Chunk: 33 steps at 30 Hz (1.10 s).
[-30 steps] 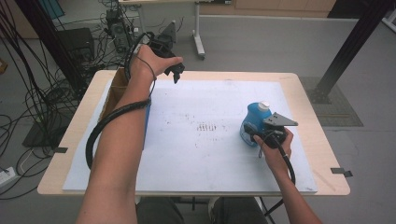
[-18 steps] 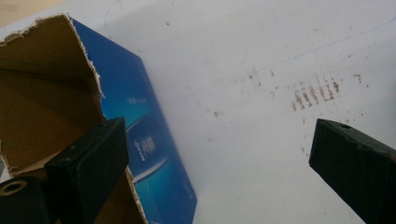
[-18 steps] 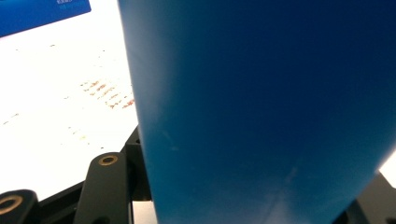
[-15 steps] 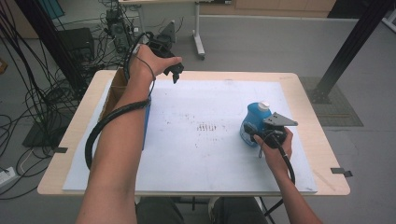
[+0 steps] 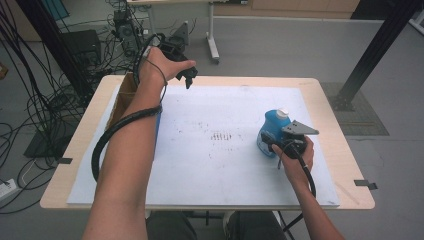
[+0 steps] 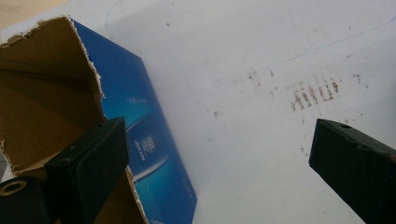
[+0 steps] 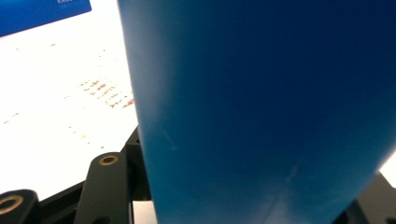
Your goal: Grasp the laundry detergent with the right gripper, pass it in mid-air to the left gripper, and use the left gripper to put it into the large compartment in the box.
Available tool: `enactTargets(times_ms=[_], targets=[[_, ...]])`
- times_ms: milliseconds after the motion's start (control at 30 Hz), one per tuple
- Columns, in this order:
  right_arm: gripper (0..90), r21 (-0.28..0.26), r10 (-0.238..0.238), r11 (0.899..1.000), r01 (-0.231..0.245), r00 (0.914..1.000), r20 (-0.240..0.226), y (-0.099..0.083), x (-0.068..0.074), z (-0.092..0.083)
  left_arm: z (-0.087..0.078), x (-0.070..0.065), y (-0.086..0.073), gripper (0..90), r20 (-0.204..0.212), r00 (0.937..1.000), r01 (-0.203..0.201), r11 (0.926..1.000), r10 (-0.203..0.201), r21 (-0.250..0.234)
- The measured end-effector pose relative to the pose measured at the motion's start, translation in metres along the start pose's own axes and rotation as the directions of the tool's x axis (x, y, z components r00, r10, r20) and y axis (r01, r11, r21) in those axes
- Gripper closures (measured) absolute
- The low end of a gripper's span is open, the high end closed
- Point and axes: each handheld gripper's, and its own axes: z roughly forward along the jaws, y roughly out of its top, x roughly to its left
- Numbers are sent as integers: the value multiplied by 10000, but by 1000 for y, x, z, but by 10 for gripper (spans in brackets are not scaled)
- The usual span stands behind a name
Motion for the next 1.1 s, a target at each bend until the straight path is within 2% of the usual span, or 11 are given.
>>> enactTargets(times_ms=[1100], targets=[[430, -60, 144, 9999, -144, 9999, -6, -1, 0, 0, -6, 2, -3, 55, -71, 10000, -16, 10000, 16, -88]])
